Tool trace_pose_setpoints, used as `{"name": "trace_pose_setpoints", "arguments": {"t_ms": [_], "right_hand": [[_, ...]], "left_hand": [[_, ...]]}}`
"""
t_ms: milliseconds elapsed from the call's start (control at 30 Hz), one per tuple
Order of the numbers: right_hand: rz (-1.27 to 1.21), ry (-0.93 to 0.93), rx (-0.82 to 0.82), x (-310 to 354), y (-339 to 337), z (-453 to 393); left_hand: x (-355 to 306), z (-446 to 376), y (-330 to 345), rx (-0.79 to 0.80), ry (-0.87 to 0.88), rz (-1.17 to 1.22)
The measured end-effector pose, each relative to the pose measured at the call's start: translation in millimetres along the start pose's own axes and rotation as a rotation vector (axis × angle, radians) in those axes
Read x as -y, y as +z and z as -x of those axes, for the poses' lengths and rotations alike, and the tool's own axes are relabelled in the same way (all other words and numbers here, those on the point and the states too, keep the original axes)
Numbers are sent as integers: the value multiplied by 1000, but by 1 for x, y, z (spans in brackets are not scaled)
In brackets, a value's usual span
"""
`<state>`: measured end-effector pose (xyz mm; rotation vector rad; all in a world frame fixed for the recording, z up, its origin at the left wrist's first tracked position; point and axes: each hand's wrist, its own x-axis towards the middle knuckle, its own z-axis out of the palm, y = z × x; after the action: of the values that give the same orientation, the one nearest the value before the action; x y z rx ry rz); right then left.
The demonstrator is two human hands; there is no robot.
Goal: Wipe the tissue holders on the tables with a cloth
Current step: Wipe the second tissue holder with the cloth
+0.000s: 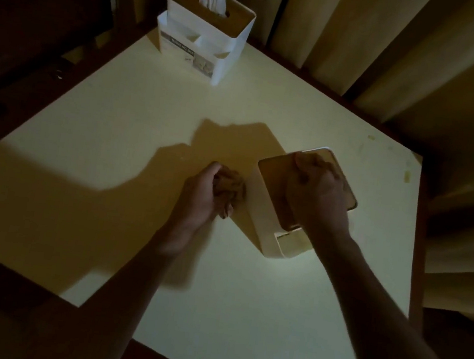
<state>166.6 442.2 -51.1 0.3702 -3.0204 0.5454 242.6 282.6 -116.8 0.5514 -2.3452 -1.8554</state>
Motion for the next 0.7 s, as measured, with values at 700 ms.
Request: {"name": "trace_pose_setpoints", "arguments": {"t_ms": [700], "right_hand": [[-396, -14, 63, -13, -18, 28]], "left_hand": [[7, 17, -29, -115, -19, 197]]}}
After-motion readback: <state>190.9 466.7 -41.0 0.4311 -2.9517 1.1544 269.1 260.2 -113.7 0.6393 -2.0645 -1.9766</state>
